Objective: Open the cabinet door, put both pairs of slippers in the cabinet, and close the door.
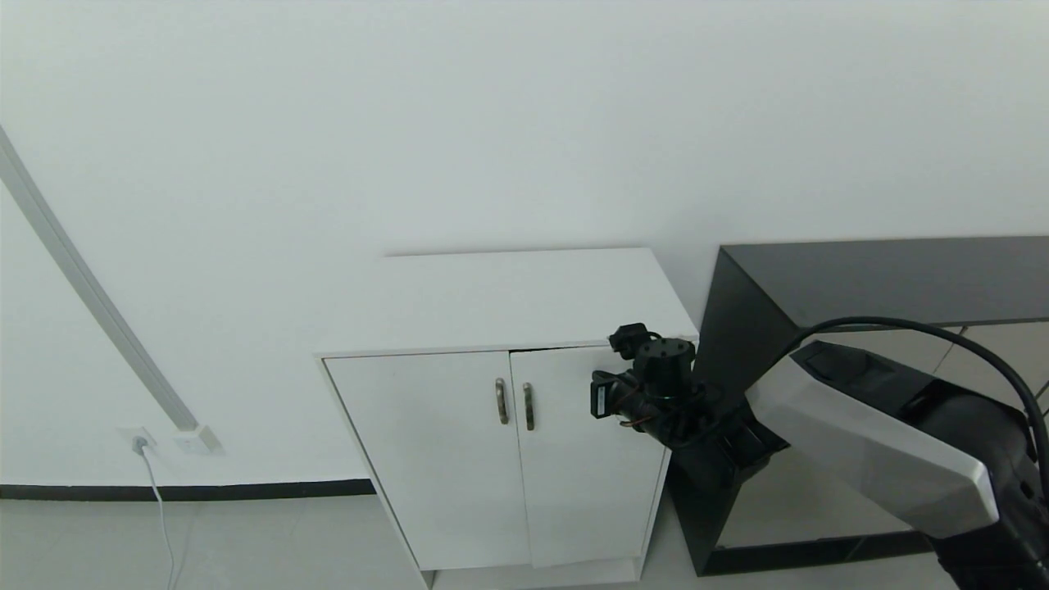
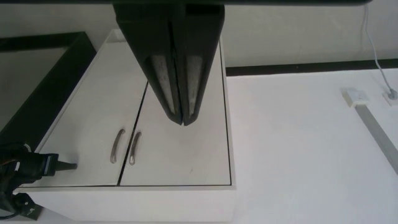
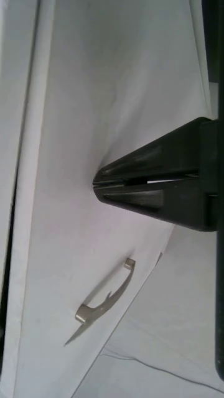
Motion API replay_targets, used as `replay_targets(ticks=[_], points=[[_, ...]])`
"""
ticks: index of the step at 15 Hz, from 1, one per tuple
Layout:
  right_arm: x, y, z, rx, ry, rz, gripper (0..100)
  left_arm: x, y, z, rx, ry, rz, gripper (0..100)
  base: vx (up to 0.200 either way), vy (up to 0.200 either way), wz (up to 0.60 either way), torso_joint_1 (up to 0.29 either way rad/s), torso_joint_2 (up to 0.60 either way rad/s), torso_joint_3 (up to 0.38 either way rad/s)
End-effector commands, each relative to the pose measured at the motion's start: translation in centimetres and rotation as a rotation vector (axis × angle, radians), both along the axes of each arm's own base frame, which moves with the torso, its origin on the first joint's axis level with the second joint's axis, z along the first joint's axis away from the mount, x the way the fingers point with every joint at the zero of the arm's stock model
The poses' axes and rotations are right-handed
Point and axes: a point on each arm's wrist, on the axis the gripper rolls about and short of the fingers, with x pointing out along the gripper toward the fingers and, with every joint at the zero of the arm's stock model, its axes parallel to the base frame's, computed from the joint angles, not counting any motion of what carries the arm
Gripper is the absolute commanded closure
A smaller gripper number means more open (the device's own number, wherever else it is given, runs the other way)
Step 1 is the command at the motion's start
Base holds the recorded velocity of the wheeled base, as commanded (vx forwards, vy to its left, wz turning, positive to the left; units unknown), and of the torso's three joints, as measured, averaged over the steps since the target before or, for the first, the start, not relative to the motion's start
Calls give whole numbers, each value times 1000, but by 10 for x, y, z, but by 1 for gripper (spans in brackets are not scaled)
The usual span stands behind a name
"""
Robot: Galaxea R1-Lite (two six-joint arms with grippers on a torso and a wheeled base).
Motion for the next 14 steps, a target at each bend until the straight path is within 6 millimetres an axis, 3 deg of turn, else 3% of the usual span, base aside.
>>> replay_targets(ticks=[1,14], points=[[4,-1,-2,3,-5,-7,100,0,0,0,0,2,0,100,0,0,0,0,0,0],[9,-4,-6,2,-3,-17,100,0,0,0,0,0,0,100,0,0,0,0,0,0]])
